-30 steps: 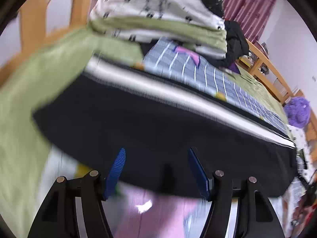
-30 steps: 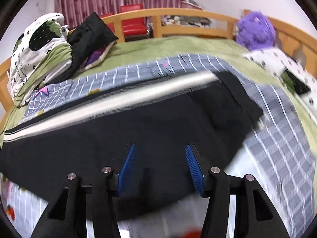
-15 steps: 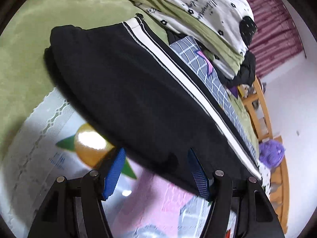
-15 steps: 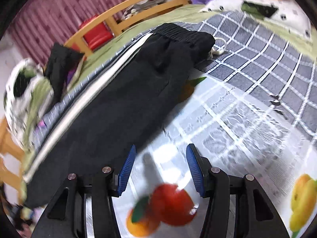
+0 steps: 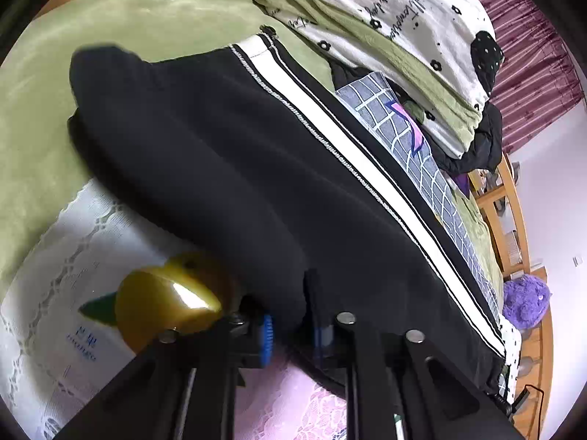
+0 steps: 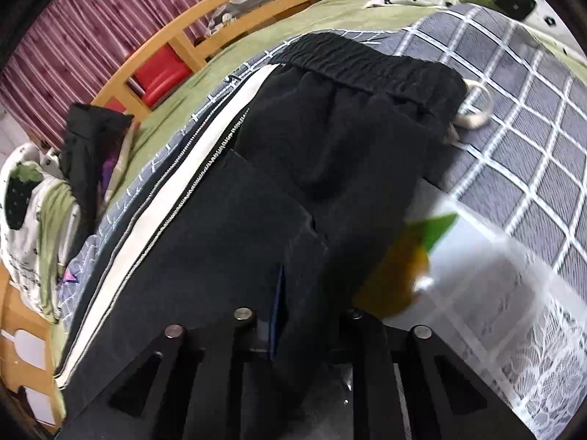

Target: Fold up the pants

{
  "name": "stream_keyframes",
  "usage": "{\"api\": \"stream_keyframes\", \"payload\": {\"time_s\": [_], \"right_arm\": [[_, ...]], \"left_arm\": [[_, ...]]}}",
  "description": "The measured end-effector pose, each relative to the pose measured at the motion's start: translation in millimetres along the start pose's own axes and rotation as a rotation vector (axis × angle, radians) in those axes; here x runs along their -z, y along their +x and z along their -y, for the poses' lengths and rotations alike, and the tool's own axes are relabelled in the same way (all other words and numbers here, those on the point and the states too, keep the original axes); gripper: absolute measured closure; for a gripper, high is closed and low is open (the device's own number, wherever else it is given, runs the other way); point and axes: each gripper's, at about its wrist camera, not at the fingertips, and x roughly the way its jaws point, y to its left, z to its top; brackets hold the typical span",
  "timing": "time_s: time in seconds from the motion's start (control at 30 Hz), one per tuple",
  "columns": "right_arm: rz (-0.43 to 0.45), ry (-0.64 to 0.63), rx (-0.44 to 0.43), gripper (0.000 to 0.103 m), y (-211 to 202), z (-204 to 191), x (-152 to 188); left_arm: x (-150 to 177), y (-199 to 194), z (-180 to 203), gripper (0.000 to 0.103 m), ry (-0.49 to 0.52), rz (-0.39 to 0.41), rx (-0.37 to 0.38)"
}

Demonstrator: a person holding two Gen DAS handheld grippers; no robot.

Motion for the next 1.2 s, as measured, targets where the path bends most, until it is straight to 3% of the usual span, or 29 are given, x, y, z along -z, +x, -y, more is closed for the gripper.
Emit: {"api": "stream_keyframes", "payload": {"time_s": [0.07,0.17,0.23,0.33,0.5,0.7,0.77,0.83,0.87,0.93,0.97,1.03,1.2], "right_arm": [[0.029,-0.026,-0.003,0.092,-14,-6,-3],[0.07,-0.012,-0.112,0.093,-57,-2,-6],[0.083,-0.028,-0.131,0.093,-78,1,-6],[0.095,-0.153,-0.074,0.093,-115,10,4],[0.069,-0.197,-0.049,0.093,-150,52,23],[-0.007,-0.174,-0.013,0.092,-137,96,56],[-0.037,-0.193,0.025,0.086,-129,99,63],[-0.044,-0.193,0.018,0.074,-133,104,65],[-0.022,-0.191,0.003,0.072,-142,110,66],[0.054,-0.18,-0.013,0.054,-160,122,63],[0.089,-0.169,-0.009,0.049,-166,129,60],[0.118,-0.138,-0.013,0.046,-166,139,50],[0.003,0.055,-0.091,0.04,-109,166,15]], "left_arm": [[-2,-11,5,0.091,0.007,0.014,0.012],[1,-46,23,0.093,0.079,0.048,0.048],[9,-66,34,0.093,0.133,0.056,0.067],[33,-91,44,0.093,0.23,0.06,0.059],[75,-109,23,0.093,0.249,-0.01,0.058],[106,-93,4,0.09,0.29,-0.064,-0.063],[109,-93,-2,0.086,0.251,-0.081,-0.09],[113,-101,-4,0.082,0.229,-0.073,-0.094],[115,-105,-3,0.077,0.233,-0.067,-0.101],[121,-110,-1,0.064,0.259,-0.058,-0.123],[124,-111,1,0.059,0.269,-0.053,-0.13],[132,-112,3,0.059,0.278,-0.049,-0.137],[141,-110,9,0.057,0.258,-0.05,-0.168]]}}
